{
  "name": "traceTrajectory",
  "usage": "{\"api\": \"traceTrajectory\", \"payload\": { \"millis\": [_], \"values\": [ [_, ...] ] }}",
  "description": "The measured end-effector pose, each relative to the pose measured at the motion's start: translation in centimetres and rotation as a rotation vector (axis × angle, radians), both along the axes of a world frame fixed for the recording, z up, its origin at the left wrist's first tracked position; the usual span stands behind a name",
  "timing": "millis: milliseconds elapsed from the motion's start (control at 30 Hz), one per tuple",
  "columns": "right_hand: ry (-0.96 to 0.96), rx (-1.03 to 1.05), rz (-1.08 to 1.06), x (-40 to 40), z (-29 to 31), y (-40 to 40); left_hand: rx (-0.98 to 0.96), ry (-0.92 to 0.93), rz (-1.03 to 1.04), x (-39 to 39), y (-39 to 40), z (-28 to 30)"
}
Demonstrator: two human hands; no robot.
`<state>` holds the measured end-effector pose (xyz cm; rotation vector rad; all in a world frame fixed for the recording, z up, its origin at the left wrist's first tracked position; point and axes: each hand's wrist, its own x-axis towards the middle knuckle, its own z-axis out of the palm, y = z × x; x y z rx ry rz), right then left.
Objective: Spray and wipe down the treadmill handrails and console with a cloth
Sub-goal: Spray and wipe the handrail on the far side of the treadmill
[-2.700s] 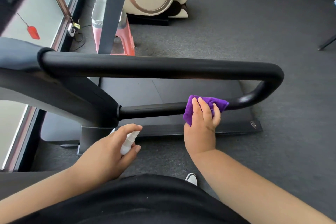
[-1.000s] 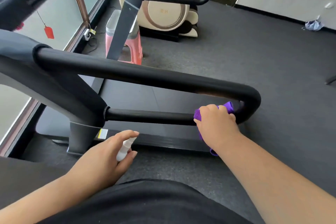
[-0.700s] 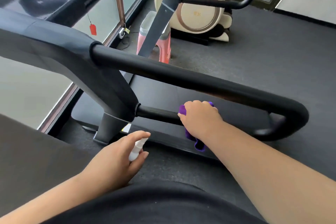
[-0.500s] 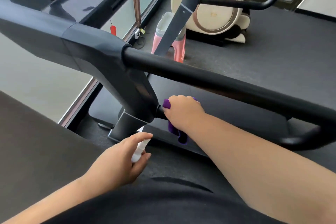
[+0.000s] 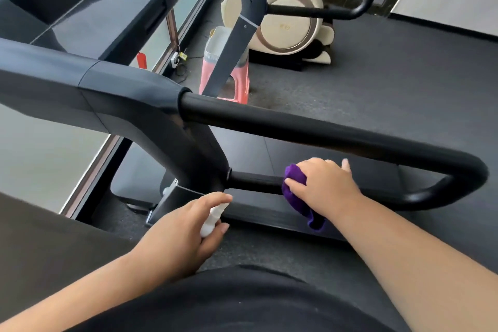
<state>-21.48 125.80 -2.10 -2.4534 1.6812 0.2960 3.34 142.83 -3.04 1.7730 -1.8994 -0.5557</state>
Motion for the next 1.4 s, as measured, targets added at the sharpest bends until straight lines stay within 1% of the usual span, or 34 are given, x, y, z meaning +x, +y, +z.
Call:
{"api": "traceTrajectory", "payload": {
  "millis": [100, 200, 267, 367, 433, 567, 667, 800, 967, 1067, 1133, 1200, 1300, 1400],
  "values": [
    [-0.093, 0.015, 0.015, -0.1, -0.3, 0.1, -0.008, 0.008, -0.032, 0.2, -0.2, -0.2],
    [-0.132, -0.015, 0.057, 3.4, -1.0, 0.6, -0.020, 0.020, -0.045, 0.6, -0.1, -0.4],
    [-0.173, -0.023, 0.122, 6.9, -1.7, 0.9, -0.028, 0.017, -0.064, 1.1, 0.0, -0.5],
    [-0.250, 0.034, 0.199, 11.0, -2.5, 1.1, -0.034, -0.010, -0.060, 1.6, 0.3, -0.4],
    [-0.254, 0.067, 0.215, 11.5, -2.6, 0.9, -0.042, -0.018, -0.067, 1.8, 0.4, -0.5],
    [-0.197, 0.099, 0.250, 9.3, -2.0, 0.5, -0.020, -0.006, -0.075, 1.4, -0.2, -0.5],
    [-0.097, 0.112, 0.208, 6.8, -1.2, 0.1, -0.012, -0.016, -0.125, 0.5, -1.3, 0.0],
    [-0.040, 0.116, 0.112, 1.9, -0.1, -0.4, -0.021, 0.006, -0.172, -0.6, -2.5, 0.7],
    [-0.043, 0.048, -0.043, -4.9, 1.1, 0.1, -0.018, 0.045, -0.198, -1.8, -3.5, 1.5],
    [-0.072, 0.000, -0.166, -8.8, 2.1, 0.9, -0.022, 0.043, -0.149, -2.3, -3.9, 1.9],
    [-0.125, -0.036, -0.215, -10.2, 2.5, 1.8, -0.021, 0.061, -0.115, -2.7, -4.1, 2.0],
    [-0.129, -0.032, -0.263, -10.4, 2.8, 3.0, -0.014, 0.080, -0.115, -3.3, -4.2, 2.2],
    [-0.091, -0.025, -0.270, -10.9, 2.3, 4.5, 0.037, 0.089, -0.145, -4.9, -4.1, 2.5],
    [-0.143, -0.066, -0.184, -12.5, 1.1, 5.5, 0.090, 0.067, -0.161, -7.4, -3.8, 2.7]
  ]
}}
